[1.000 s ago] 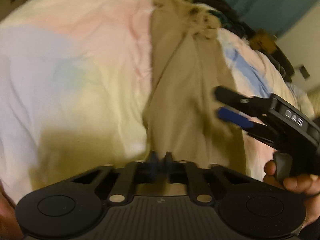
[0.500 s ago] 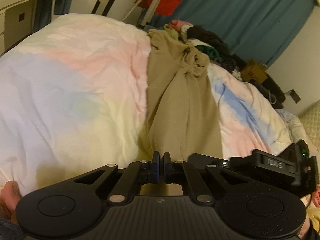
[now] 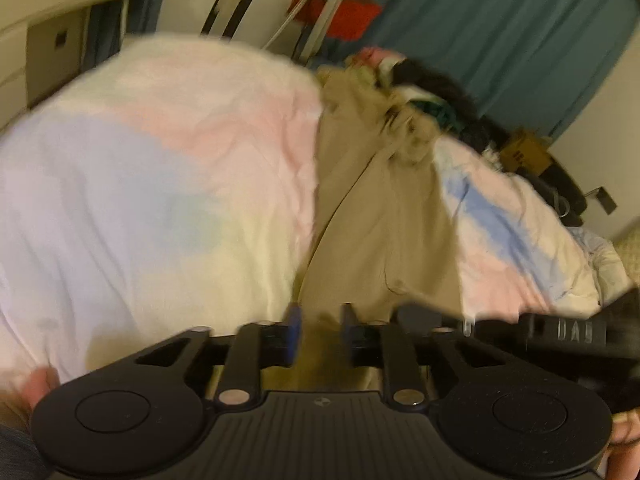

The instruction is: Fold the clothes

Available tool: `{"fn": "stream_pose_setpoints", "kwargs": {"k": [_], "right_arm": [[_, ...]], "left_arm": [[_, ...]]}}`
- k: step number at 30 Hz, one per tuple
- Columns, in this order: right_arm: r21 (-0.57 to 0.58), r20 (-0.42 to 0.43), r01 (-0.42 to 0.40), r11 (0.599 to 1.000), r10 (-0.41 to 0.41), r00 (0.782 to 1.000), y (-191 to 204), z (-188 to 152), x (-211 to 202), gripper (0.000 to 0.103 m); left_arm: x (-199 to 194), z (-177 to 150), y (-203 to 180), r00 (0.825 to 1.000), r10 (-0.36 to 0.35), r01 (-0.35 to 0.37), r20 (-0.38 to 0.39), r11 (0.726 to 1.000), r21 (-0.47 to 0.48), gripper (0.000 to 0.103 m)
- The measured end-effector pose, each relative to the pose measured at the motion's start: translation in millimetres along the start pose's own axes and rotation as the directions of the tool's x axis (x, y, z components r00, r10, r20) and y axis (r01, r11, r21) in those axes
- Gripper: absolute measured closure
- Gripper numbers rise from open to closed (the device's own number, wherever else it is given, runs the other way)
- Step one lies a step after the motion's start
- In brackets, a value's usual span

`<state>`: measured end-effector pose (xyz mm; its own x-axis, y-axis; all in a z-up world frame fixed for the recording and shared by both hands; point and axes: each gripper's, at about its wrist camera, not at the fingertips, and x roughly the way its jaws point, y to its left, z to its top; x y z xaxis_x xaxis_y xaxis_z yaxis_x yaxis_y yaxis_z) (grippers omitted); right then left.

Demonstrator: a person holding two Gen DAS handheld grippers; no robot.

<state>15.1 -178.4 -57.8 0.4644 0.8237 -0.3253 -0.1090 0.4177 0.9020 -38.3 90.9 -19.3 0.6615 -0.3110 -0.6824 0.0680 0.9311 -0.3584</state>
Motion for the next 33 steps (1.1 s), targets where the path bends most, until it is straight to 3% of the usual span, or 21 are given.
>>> {"fn": "stream_pose_setpoints", "kwargs": {"k": [2,4,6,8,11,13,16,19,25,28,30,32,33], "right_arm": [[-0.026,-0.004,0.017,1.000,-0.017,1.000,13.5,6.5,3.6,0.098],[-0.052,-0.008,0.034,0.998,-0.035,0.999,26.9,12.9,7.1,0.098],[-0.077,-0.012,0.051,0.996,-0.052,0.999,40.4,19.4,10.7,0.098],[-0.103,-0.015,0.068,0.992,-0.070,0.997,53.8,25.9,14.3,0.098],[-0.131,-0.016,0.094,0.987,-0.096,0.995,67.4,32.2,15.5,0.098],[-0.131,-0.011,0.112,0.985,-0.115,0.993,65.1,30.8,9.3,0.098],[-0.132,-0.005,0.140,0.981,-0.142,0.990,61.8,28.5,0.0,0.098],[-0.130,0.020,0.163,0.978,-0.162,0.987,58.8,26.8,-8.4,0.098],[-0.114,0.073,0.201,0.973,-0.193,0.978,42.6,5.6,-25.9,0.098],[-0.111,0.056,0.264,0.958,-0.259,0.964,25.7,-16.1,-25.9,0.098],[-0.088,0.028,0.305,0.948,-0.304,0.952,12.9,-27.4,-22.6,0.098],[-0.056,-0.008,0.358,0.932,-0.359,0.933,-1.4,-37.2,-18.9,0.098],[-0.045,-0.029,0.373,0.927,-0.375,0.927,-6.5,-39.8,-18.2,0.096]], "left_arm": [[-17.8,-1.3,-8.3,0.998,-0.017,0.014,0.059,0.999,0.049,0.034],[-34.6,-5.6,-17.5,0.992,-0.066,0.055,0.103,0.992,0.112,0.019],[-45.8,-12.6,-28.1,0.987,-0.112,0.090,0.114,0.979,0.185,0.016],[-46.5,-19.7,-39.5,0.990,-0.095,0.066,0.108,0.967,0.248,0.011],[-26.7,-25.4,-52.7,0.998,0.014,-0.032,0.067,0.958,0.285,0.008],[-9.7,-24.5,-55.8,0.994,0.091,-0.106,0.066,0.954,0.280,0.008],[13.5,-22.4,-57.0,0.976,0.201,-0.217,0.085,0.937,0.273,0.009],[27.2,-19.5,-51.7,0.943,0.323,-0.334,0.085,0.909,0.250,0.015],[17.4,-7.6,-25.0,0.912,0.410,-0.401,0.004,0.890,0.216,0.014],[19.1,3.0,-4.9,0.872,0.473,-0.445,-0.129,0.874,0.197,0.020],[22.7,7.1,11.2,0.854,0.460,-0.431,-0.243,0.887,0.164,0.022],[21.2,9.3,21.0,0.842,0.442,-0.419,-0.310,0.897,0.141,0.024],[17.0,10.3,23.6,0.851,0.417,-0.396,-0.319,0.909,0.131,0.024]]}}
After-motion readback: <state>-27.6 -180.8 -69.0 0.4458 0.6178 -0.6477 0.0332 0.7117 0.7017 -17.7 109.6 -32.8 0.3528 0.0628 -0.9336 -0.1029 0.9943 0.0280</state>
